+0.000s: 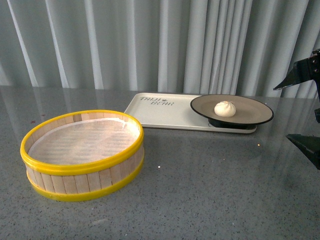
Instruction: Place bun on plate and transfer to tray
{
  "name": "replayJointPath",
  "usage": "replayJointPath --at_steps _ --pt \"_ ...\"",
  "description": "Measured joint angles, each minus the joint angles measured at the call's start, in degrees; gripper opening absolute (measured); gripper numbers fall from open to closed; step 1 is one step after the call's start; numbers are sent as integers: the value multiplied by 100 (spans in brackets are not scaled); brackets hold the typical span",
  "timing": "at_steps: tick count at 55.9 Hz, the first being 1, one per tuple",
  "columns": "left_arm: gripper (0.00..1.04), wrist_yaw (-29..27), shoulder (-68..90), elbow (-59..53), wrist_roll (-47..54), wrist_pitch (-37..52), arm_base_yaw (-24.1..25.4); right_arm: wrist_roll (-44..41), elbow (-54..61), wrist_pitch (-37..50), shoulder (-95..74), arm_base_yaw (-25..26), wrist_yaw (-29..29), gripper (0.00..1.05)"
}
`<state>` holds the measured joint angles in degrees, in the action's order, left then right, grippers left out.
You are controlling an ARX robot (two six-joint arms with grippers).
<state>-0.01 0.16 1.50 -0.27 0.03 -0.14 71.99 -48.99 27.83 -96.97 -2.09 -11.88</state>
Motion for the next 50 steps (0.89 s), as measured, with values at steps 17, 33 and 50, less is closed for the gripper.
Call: replayJointPath --at_steps 17,33,50 --pt "98 2 2 0 0 0 0 -6216 2114 3379 772 68 1226 44" --pt "98 -2 2 0 0 0 0 -7136 3495 3711 1810 201 1204 2" --pt "98 -2 2 0 0 0 0 -7167 4282 3121 3080 205 1200 2"
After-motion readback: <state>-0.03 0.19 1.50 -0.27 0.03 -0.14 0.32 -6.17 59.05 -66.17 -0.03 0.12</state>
